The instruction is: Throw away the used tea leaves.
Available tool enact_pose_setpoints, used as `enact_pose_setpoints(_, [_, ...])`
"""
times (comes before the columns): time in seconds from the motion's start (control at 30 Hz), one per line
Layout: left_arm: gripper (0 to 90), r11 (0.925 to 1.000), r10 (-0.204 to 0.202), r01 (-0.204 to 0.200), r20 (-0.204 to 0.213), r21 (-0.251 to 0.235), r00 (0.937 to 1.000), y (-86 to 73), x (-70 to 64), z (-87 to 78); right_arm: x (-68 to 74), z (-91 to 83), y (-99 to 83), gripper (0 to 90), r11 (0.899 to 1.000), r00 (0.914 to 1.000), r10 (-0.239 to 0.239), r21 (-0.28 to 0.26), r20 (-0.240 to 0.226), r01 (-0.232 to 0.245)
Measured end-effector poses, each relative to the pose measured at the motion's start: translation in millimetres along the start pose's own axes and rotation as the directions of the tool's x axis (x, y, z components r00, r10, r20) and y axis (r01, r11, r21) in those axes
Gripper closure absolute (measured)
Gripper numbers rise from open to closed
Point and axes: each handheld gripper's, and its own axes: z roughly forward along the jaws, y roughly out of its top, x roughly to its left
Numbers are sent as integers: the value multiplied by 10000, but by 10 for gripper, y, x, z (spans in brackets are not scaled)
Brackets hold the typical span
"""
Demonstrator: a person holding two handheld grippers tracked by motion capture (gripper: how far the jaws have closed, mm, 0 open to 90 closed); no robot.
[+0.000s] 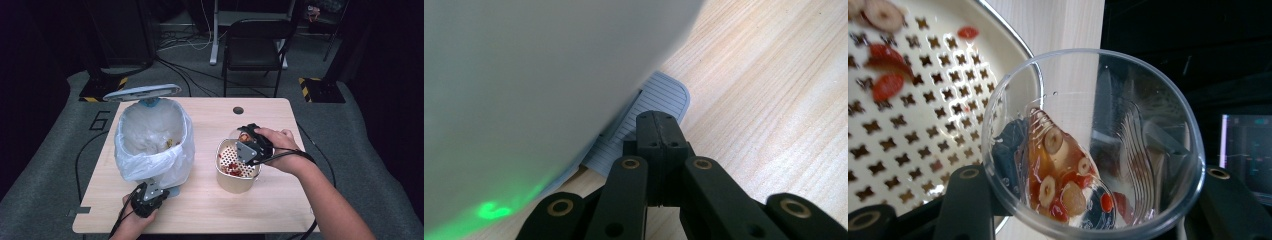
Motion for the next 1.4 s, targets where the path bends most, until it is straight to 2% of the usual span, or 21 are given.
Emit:
enact_pose_setpoints(0.13, [900,10000,4,-4,-4,-2,10000,0,0,0,44,22,22,433,9866,9891,-1453,779,245,1431])
enact_pose_setpoints(0.17, [900,10000,-8,8,1,1,10000,0,1,0,55,24,38,433,9727,9775,-2098,1060,236,2062])
enact_pose_setpoints(0.23, [900,10000,-16,16,3,0,10000,0,1,0,94,19,42,433,9718,9787,-2042,1249,215,2000])
enact_pose_setpoints(0.43, [900,10000,-11,11,1,3,10000,0,1,0,212,38,145,435,9209,9295,-3614,1842,731,3435])
enact_pose_setpoints(0.47, [900,10000,-11,11,1,3,10000,0,1,0,212,38,145,435,9209,9295,-3614,1842,731,3435])
enact_pose_setpoints(0.5, [900,10000,-24,24,1,0,10000,0,0,0,255,43,173,435,8943,9050,-4188,2070,748,3968])
enact_pose_setpoints(0.53, [900,10000,-24,24,1,0,10000,0,0,0,255,43,173,435,8943,9050,-4188,2070,748,3968])
enact_pose_setpoints(0.57, [900,10000,-32,32,-5,-7,10000,1,1,2,269,38,193,436,8387,8530,-5158,2503,798,4838])
enact_pose_setpoints(0.6, [900,10000,-21,21,-9,-1,10000,1,1,1,262,47,202,436,8143,8282,-5549,2551,782,5214])
enact_pose_setpoints(0.67, [900,10000,-22,22,1,4,10000,1,0,0,290,46,198,436,8141,8296,-5524,2670,819,5157])
enact_pose_setpoints(0.7, [900,10000,-29,29,-3,-1,10000,0,0,1,332,67,202,436,7801,7907,-6040,2769,998,5610])
enact_pose_setpoints(0.8, [900,10000,-1,1,-7,18,10000,1,1,-1,401,94,183,435,7695,7785,-6188,2801,1049,5739])
enact_pose_setpoints(0.83, [900,10000,-59,59,8,-30,10000,0,-2,3,396,78,191,435,7425,7495,-6508,3073,1209,5952])
enact_pose_setpoints(0.97, [900,10000,-33,33,3,-4,10000,0,0,1,438,85,183,434,7309,7371,-6644,3134,1235,6063])
enact_pose_setpoints(1.0, [900,10000,-32,32,1,-2,10000,0,1,1,419,80,198,434,6911,6981,-7073,3165,1112,6498])
enact_pose_setpoints(1.03, [900,10000,-30,30,-6,-1,10000,0,2,1,466,93,183,434,7125,7162,-6874,3032,1207,6328])
enact_pose_setpoints(1.07, [900,10000,-30,30,-6,-1,10000,0,2,1,466,93,183,434,7125,7162,-6874,3032,1207,6328])
enact_pose_setpoints(1.1, [900,10000,-40,40,1,-8,10000,0,3,2,524,102,172,434,7732,7602,-6246,2785,1791,5697])
enact_pose_setpoints(1.13, [900,10000,-40,40,1,-8,10000,0,3,2,524,102,172,434,7732,7602,-6246,2785,1791,5697])
enact_pose_setpoints(1.2, [900,10000,-39,39,5,-4,10000,0,4,2,500,85,178,434,7417,7360,-6592,2941,1541,6028])
enact_pose_setpoints(1.4, [900,10000,-44,44,9,-4,10000,0,5,1,510,77,184,433,7394,7304,-6629,2981,1648,6037])
